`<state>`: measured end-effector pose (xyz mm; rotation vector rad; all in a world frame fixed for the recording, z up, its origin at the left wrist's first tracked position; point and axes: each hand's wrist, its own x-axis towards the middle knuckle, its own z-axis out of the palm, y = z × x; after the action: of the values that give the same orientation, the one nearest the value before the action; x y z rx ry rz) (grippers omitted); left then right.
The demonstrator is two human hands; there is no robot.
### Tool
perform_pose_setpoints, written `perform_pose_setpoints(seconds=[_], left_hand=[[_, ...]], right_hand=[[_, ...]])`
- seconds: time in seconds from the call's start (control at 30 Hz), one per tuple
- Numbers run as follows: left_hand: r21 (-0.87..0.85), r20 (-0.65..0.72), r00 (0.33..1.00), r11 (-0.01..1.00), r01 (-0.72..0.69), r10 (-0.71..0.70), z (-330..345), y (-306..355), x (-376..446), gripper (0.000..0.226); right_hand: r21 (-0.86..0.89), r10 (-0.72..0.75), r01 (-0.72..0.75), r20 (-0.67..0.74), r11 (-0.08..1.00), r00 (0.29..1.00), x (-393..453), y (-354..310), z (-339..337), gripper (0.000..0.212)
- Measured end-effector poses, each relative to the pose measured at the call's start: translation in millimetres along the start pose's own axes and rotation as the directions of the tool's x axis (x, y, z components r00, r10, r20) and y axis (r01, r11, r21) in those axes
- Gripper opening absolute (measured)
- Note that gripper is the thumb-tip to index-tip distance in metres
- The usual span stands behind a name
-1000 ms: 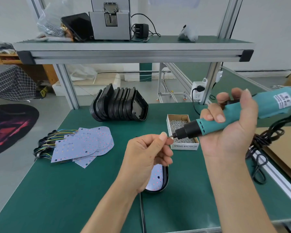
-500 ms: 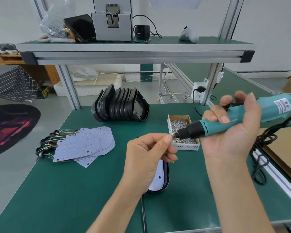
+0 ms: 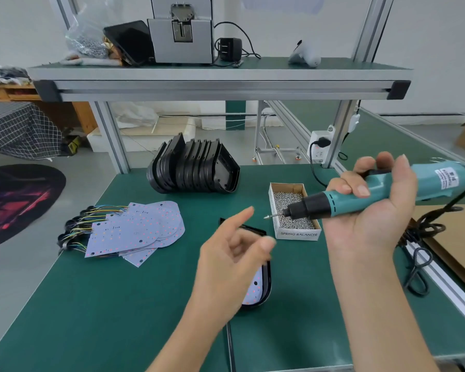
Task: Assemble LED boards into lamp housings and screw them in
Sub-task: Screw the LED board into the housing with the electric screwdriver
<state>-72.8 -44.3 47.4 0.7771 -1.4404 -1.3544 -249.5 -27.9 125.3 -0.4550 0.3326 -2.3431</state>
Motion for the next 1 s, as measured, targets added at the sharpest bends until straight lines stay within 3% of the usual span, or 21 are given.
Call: perform_pose_setpoints(seconds=[0.07,0.13,0.17,0.23,0.3,0.43,0.6,0.83,1.0], left_hand=[[0.204,-0.238,0.971,0.979,0.028,0.022,-19.1,-10.4,-4.2,0.027],[0.362,-0.41,0.912,0.918,0.164,-0.001,-40.0,-21.2,-1.7,0.03],[0.439,-0.431,0.902,0.864,0.247,-0.038,-49.0,-26.7,1.2,0.034],[0.576,-0.384,0.908,0.726,0.376,-0.166,-57.7,-37.7,7.1,0.049],[0.619,-0.33,0.898,0.651,0.439,-0.292,-55.6,-46.5,13.8,0.058],[0.615,-0.283,0.85,0.595,0.517,-0.445,-41.9,-56.2,33.3,0.052],[0.643,-0.245,0.823,0.55,0.534,-0.512,-32.7,-63.7,49.7,0.043],[0.533,-0.228,0.857,0.678,0.506,-0.461,-40.1,-72.0,43.3,0.02],[0.447,-0.256,0.881,0.759,0.473,-0.398,-46.7,-71.9,34.0,0.011]], right_hand=[[-0.064,-0.024,0.024,-0.002,0.998,1.0,2.6,3.4,-8.2,0.014],[-0.139,-0.045,0.041,-0.024,0.989,0.999,3.8,9.0,-18.2,0.013],[-0.174,-0.049,0.042,-0.04,0.984,0.998,4.2,12.5,-23.4,0.012],[-0.238,-0.054,0.034,-0.076,0.971,0.996,5.2,21.1,-32.4,0.008],[-0.291,-0.065,0.034,-0.099,0.956,0.993,6.4,29.7,-39.7,0.008],[-0.332,-0.094,0.058,-0.094,0.942,0.991,11.2,40.7,-50.4,0.013],[-0.341,-0.098,0.063,-0.085,0.938,0.992,17.3,48.3,-58.6,0.01],[-0.329,-0.078,0.034,-0.121,0.944,0.99,17.9,55.8,-66.7,0.028],[-0.36,-0.091,0.066,-0.052,0.931,0.994,13.4,61.7,-64.9,0.008]])
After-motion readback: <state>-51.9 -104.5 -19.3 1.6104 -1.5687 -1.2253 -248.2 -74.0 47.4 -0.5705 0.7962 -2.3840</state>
